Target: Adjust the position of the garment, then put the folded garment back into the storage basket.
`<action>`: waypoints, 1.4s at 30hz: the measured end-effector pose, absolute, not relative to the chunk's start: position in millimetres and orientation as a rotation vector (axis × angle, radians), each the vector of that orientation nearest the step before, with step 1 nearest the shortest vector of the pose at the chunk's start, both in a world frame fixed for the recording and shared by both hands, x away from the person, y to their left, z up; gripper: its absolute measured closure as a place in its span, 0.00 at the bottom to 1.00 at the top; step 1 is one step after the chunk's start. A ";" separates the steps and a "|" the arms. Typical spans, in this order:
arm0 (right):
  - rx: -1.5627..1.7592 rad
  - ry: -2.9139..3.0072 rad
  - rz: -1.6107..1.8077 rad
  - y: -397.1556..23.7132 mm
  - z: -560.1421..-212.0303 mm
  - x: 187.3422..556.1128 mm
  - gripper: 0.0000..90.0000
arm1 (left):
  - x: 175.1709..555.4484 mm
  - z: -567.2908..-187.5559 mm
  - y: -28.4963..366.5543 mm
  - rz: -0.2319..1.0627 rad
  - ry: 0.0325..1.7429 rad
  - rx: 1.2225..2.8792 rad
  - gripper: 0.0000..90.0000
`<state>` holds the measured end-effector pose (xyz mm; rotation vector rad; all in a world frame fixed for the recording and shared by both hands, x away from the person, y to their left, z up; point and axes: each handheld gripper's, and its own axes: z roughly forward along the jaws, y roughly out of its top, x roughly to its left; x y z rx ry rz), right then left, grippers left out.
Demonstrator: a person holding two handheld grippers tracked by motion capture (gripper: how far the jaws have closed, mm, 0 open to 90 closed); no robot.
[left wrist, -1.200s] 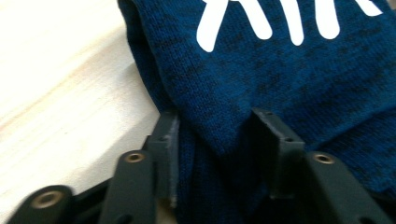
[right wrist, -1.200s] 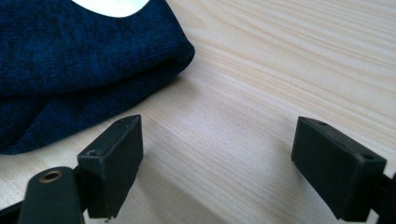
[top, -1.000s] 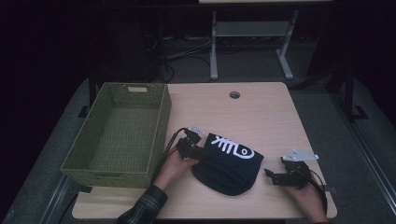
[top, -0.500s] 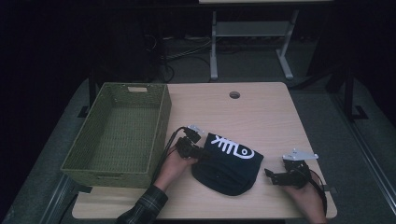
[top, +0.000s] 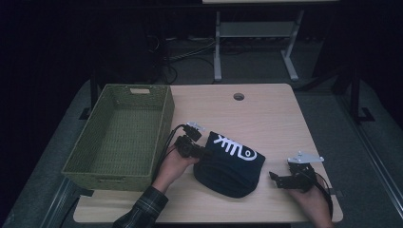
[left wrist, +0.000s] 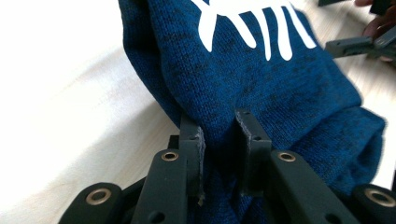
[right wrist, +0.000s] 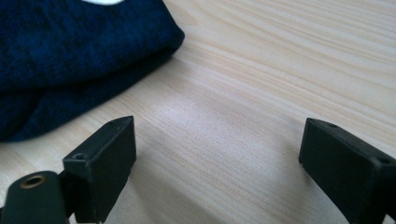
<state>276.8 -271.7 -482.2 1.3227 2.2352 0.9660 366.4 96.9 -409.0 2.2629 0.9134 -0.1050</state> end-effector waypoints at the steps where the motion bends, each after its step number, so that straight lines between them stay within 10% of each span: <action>1: 1.322 2.235 0.966 -271.7 -482.3 276.8 0.12 | 366.2 -404.3 98.0 -0.095 0.903 2.263 0.84; 42: 1.322 2.239 0.967 -271.7 -482.0 276.7 0.12 | 354.7 -294.8 141.6 -0.102 0.824 2.201 0.84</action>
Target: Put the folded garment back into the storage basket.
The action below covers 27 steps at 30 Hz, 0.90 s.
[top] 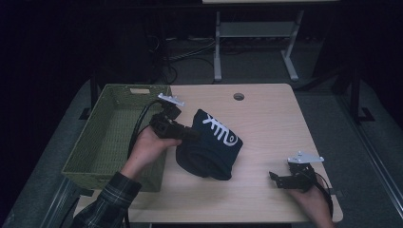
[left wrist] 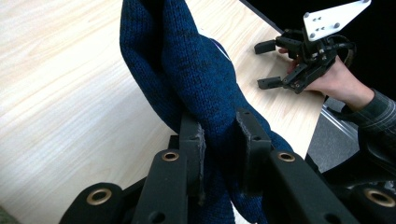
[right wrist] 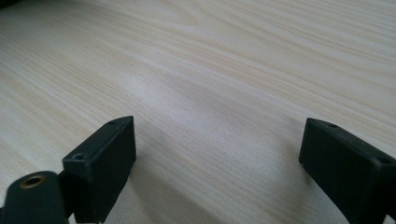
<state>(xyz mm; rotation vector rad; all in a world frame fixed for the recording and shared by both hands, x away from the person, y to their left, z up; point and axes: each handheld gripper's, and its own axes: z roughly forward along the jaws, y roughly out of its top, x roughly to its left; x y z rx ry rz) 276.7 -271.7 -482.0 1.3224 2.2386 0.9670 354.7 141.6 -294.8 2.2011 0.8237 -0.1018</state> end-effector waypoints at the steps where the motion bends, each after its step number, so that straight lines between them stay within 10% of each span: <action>1: 1.322 2.240 0.966 -271.7 -481.9 276.7 0.12 | 354.7 -294.8 141.6 -0.102 0.824 2.201 0.84; 27: 1.325 2.238 0.967 -271.5 -481.9 276.6 0.12 | 347.1 -227.8 185.1 -0.038 0.824 2.198 0.84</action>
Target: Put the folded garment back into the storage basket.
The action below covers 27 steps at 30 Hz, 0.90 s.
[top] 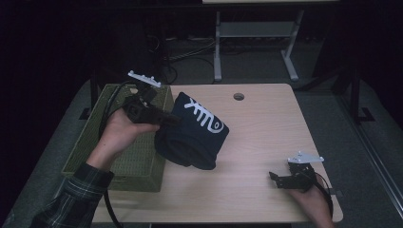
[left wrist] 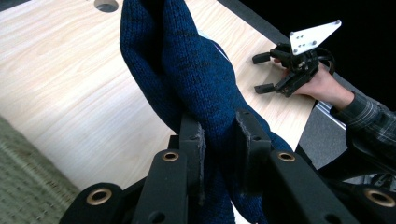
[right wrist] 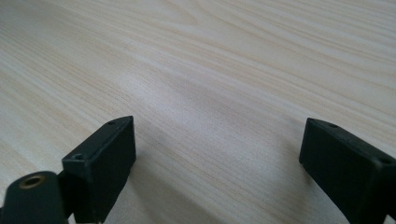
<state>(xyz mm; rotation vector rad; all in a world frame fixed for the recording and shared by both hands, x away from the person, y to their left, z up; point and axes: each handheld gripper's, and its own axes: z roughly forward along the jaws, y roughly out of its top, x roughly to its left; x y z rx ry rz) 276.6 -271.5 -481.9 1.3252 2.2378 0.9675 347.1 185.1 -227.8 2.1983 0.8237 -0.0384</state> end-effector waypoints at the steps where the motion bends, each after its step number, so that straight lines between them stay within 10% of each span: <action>1: 1.325 2.238 0.968 -271.5 -481.9 276.6 0.12 | 347.0 -226.2 186.8 -0.033 0.821 2.204 0.84; 27: 1.326 2.234 0.970 -271.3 -482.2 276.6 0.12 | 331.5 -184.3 264.9 0.064 0.928 2.109 0.84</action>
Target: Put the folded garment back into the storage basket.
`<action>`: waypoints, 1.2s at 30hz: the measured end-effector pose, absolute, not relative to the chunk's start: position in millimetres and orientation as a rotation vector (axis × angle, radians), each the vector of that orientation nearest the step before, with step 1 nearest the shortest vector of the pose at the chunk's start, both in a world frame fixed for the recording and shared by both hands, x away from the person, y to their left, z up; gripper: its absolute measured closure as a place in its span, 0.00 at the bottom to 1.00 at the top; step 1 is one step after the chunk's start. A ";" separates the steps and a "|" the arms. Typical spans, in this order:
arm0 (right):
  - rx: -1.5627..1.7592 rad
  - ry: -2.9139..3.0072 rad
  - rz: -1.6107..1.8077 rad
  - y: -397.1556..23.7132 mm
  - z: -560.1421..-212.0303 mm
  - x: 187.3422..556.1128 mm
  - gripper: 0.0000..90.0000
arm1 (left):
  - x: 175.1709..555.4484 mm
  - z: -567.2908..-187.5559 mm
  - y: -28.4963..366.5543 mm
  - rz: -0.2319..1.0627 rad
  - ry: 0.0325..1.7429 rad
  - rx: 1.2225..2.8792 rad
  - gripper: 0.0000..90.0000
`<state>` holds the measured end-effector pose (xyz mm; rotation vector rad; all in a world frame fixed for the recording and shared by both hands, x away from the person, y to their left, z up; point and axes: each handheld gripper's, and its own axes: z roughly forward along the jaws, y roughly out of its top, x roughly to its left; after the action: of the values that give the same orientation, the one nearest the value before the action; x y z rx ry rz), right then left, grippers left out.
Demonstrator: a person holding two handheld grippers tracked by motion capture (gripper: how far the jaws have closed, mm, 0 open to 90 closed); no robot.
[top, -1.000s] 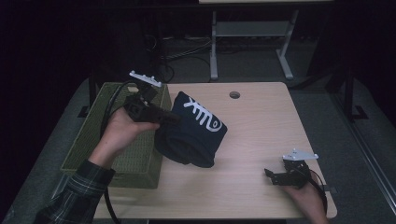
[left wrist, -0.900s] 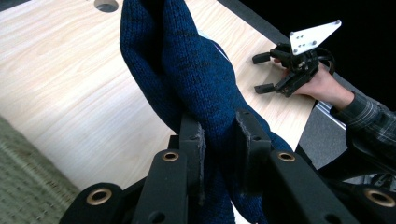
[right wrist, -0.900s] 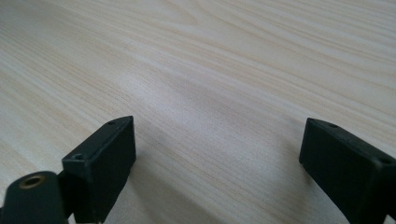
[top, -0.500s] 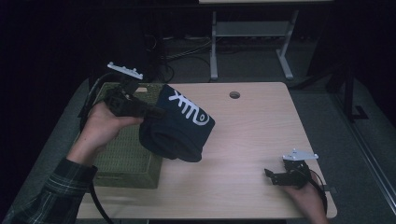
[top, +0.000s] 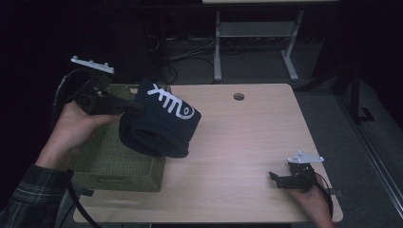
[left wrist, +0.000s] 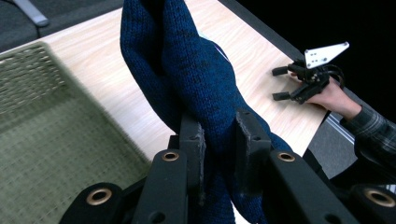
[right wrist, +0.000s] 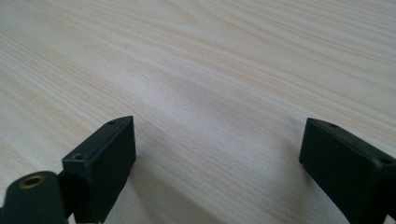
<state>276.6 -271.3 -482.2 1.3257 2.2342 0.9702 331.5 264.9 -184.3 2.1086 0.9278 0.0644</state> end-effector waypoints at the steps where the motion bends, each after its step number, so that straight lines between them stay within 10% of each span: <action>1: 1.326 2.234 0.970 -271.3 -482.2 276.6 0.12 | 330.2 -183.2 270.3 0.067 0.938 2.098 0.84; 36: 1.324 2.237 0.968 -271.5 -482.1 276.7 0.12 | 325.2 -223.0 360.1 0.123 1.195 1.975 0.84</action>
<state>276.7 -271.5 -482.1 1.3238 2.2367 0.9684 325.2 360.1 -223.0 1.9748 1.1951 0.1230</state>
